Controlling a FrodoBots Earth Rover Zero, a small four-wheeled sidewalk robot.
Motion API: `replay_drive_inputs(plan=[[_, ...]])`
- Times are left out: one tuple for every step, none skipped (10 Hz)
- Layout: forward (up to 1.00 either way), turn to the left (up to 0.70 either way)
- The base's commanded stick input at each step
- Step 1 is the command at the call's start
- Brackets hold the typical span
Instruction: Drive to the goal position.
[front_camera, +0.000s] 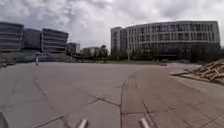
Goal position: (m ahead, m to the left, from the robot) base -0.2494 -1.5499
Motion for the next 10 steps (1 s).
replay_drive_inputs(plan=[[0.70, -0.05], [0.70, -0.08], [0.70, -0.11], [0.70, -0.14], [0.70, -0.17], [0.70, -0.20], [0.70, -0.23], [0.70, -0.26], [0.70, -0.29], [0.70, -0.32]])
